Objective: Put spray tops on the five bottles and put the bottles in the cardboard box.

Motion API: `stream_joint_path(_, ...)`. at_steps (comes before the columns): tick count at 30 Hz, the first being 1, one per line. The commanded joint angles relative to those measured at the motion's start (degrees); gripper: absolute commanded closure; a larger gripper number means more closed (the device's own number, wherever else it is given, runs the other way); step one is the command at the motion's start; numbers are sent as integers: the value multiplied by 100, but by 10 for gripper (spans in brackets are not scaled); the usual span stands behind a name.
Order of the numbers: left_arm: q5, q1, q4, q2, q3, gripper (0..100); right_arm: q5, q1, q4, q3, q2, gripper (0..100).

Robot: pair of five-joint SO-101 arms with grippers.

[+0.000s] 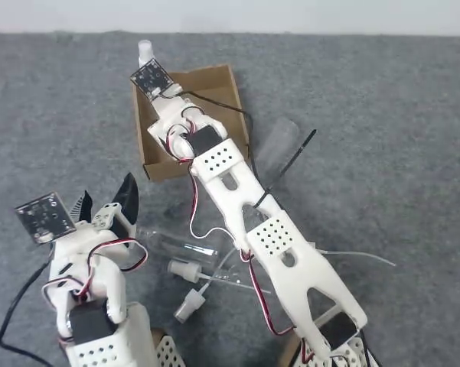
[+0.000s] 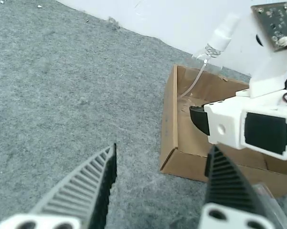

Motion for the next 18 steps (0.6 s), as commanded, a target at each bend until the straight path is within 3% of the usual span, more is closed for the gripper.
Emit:
stream_joint_path(1,-44,-44,-176,-114,-57,721,97,84,242,-413,-338,929)
stream_joint_path(18,-44,-44,-185,-114,-57,721,105,92,2905,-404,-2264,928)
